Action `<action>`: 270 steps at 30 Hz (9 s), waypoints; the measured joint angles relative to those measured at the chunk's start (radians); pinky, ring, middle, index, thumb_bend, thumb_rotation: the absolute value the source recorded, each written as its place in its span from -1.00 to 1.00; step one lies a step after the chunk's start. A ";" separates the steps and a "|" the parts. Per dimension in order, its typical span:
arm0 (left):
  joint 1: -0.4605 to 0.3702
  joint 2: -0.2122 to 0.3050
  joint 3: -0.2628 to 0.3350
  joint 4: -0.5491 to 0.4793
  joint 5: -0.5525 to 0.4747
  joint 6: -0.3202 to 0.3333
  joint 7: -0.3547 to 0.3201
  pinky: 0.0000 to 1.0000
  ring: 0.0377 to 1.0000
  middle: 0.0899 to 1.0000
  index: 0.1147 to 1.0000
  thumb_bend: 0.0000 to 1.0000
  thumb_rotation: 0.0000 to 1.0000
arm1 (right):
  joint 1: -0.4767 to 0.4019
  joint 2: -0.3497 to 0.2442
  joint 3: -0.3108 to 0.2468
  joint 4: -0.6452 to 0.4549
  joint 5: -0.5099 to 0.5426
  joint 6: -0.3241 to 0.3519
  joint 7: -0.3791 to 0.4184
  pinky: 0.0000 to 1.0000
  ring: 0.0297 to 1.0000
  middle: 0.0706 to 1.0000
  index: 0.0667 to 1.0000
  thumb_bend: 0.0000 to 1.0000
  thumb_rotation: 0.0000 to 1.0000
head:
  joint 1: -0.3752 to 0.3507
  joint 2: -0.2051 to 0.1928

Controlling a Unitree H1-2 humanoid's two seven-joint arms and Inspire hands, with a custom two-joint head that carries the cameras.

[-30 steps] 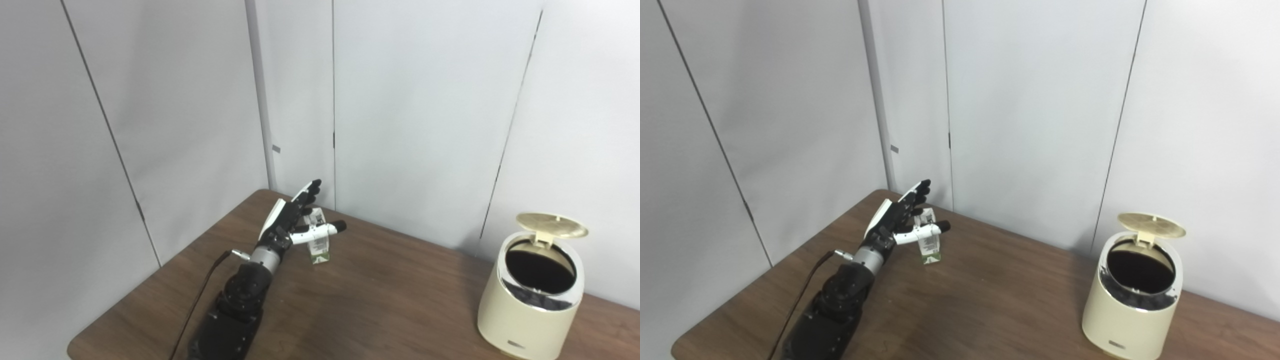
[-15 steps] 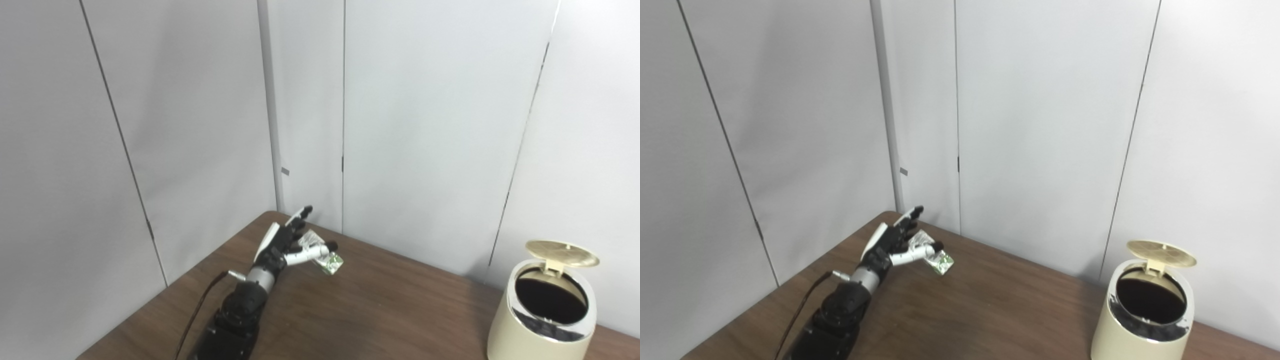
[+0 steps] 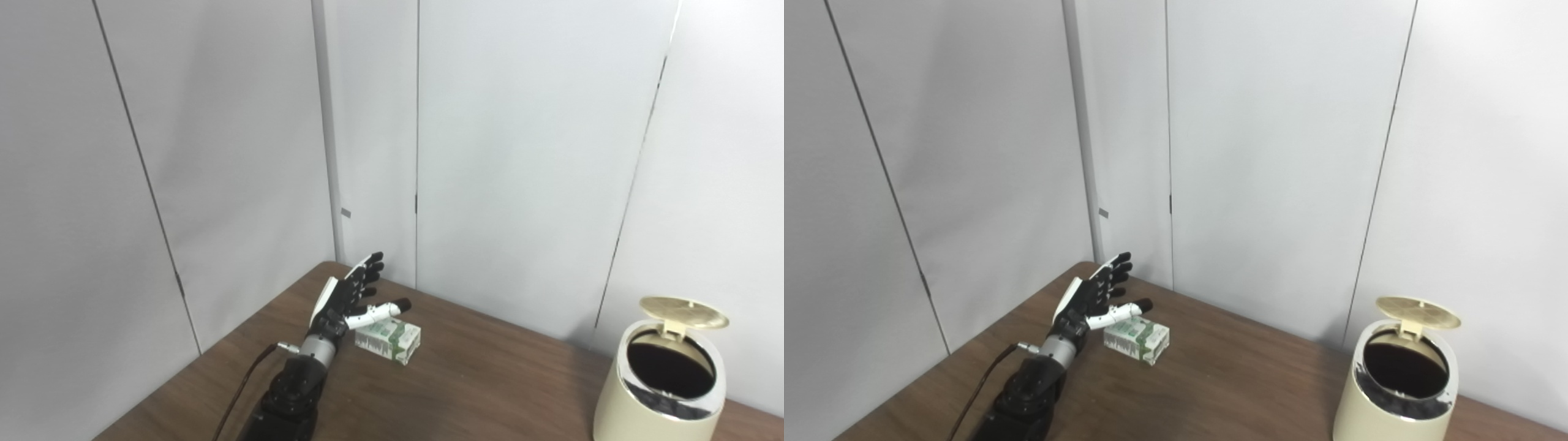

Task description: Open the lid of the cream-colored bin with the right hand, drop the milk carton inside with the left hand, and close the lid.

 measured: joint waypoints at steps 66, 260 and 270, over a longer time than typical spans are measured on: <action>-0.233 0.371 -0.611 0.064 0.955 0.089 -0.355 0.81 0.74 0.65 0.57 0.98 -0.81 | 0.094 0.045 0.002 -0.165 -0.014 0.084 0.018 -0.21 0.06 0.12 -0.09 -0.03 -0.65 | -0.087 0.041; -0.315 -0.391 -0.652 0.242 0.198 -0.385 0.534 -0.04 -0.02 -0.15 -0.20 0.00 -1.00 | 0.092 0.259 0.243 -0.364 -0.293 0.488 -0.109 -0.12 0.06 0.18 0.31 -0.35 -0.89 | -0.615 0.146; -0.334 -0.354 -0.727 0.243 0.234 -0.386 0.588 -0.07 -0.02 -0.12 -0.23 0.00 -1.00 | 0.094 0.258 0.251 -0.368 -0.310 0.492 -0.112 -0.02 0.17 0.26 0.31 -0.37 -0.83 | -0.621 0.149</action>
